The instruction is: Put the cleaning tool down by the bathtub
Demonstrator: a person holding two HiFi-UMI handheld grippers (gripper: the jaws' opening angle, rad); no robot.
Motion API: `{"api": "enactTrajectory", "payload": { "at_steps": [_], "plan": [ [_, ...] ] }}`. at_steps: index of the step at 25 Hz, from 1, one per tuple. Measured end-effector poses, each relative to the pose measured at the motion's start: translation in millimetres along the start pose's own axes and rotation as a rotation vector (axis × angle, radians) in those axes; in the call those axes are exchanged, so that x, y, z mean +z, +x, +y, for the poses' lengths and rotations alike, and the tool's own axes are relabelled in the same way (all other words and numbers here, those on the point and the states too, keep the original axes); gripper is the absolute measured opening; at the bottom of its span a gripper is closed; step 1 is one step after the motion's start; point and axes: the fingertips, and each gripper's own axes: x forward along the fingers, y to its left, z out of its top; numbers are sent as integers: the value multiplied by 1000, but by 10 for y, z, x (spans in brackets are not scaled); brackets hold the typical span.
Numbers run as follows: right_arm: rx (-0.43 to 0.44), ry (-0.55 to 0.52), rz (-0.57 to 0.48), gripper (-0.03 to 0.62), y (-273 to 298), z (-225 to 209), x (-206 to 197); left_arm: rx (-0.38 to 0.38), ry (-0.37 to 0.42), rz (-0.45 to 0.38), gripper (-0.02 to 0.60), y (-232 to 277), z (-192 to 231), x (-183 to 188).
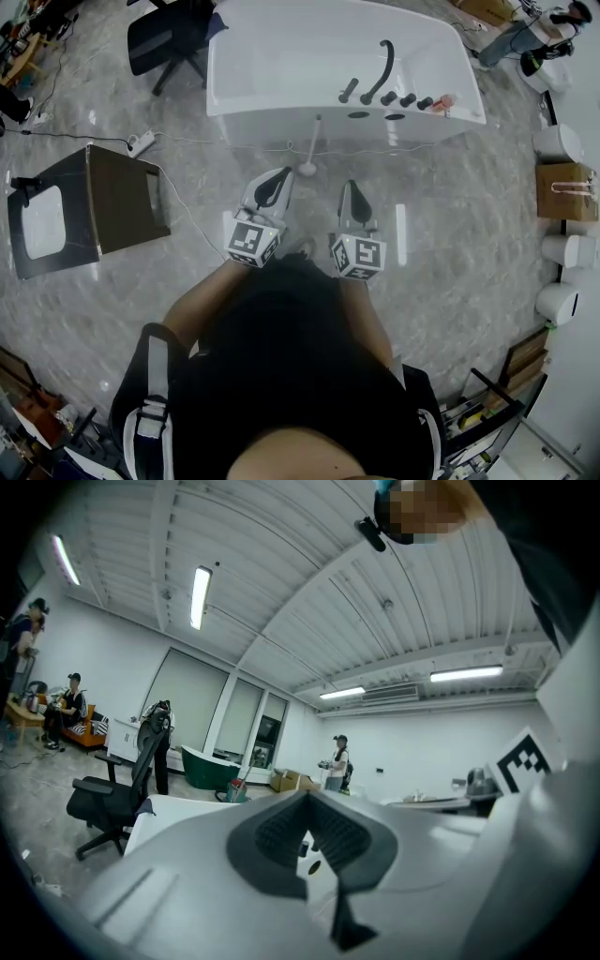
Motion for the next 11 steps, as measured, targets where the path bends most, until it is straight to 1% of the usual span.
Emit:
{"api": "enactTrajectory", "payload": {
  "at_steps": [11],
  "plan": [
    [3, 16, -6, -2, 49, 60, 32, 9, -5, 3, 8, -17, 85, 23]
  ]
}}
